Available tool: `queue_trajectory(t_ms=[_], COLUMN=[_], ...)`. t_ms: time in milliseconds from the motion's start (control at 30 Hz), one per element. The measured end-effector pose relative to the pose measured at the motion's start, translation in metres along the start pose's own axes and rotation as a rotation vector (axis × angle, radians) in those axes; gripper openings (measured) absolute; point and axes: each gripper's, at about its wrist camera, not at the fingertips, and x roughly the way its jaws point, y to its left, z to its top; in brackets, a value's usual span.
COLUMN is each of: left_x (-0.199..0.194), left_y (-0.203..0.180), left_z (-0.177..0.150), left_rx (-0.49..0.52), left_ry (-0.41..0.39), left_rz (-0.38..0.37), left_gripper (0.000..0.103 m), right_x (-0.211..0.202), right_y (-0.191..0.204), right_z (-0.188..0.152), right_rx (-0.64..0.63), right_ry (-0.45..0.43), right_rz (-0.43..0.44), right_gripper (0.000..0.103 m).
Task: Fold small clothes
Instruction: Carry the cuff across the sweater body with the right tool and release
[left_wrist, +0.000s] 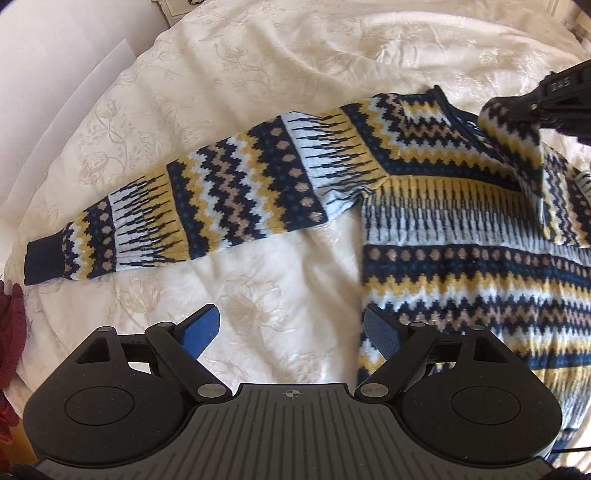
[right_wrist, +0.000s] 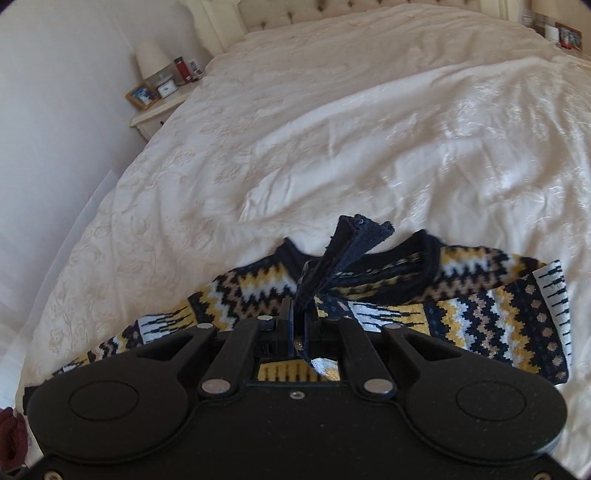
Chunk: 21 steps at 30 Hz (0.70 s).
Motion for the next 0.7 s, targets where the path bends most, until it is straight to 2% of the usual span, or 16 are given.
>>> queue_trajectory(t_ms=[167, 267, 367, 400, 533, 700], left_x=[0.014, 0.017, 0.02, 0.022, 0.028, 0.039], left_y=[0.012, 0.013, 0.007, 0.004, -0.015, -0.047], left_z=[0.005, 0.007, 0.011, 0.013, 0.025, 0.044], left_rx=[0.002, -0.008, -0.017, -0.018, 0.007, 0.039], left_ry=[0.008, -0.001, -0.012, -0.016, -0.04, -0.059], left_rz=[0.002, -0.012, -0.024, -0.031, -0.049, -0.072], left_gripper=[0.086, 0.086, 0.086, 0.086, 0.086, 0.086], right_x=[0.045, 0.048, 0.037, 0.03, 0.017, -0.001], right_y=[0.045, 0.055, 0.047, 0.041, 0.01, -0.052], right_z=[-0.037, -0.051, -0.058, -0.06, -0.059, -0.061], right_rx=[-0.085, -0.107, -0.108, -0.108, -0.091, -0.06], right_ry=[0.08, 0.08, 0.064, 0.05, 0.041, 0.035], right_rz=[0.007, 0.091, 0.127, 0.124, 0.075, -0.076], right_gripper=[0.011, 0.028, 0.052, 0.054, 0.054, 0.054])
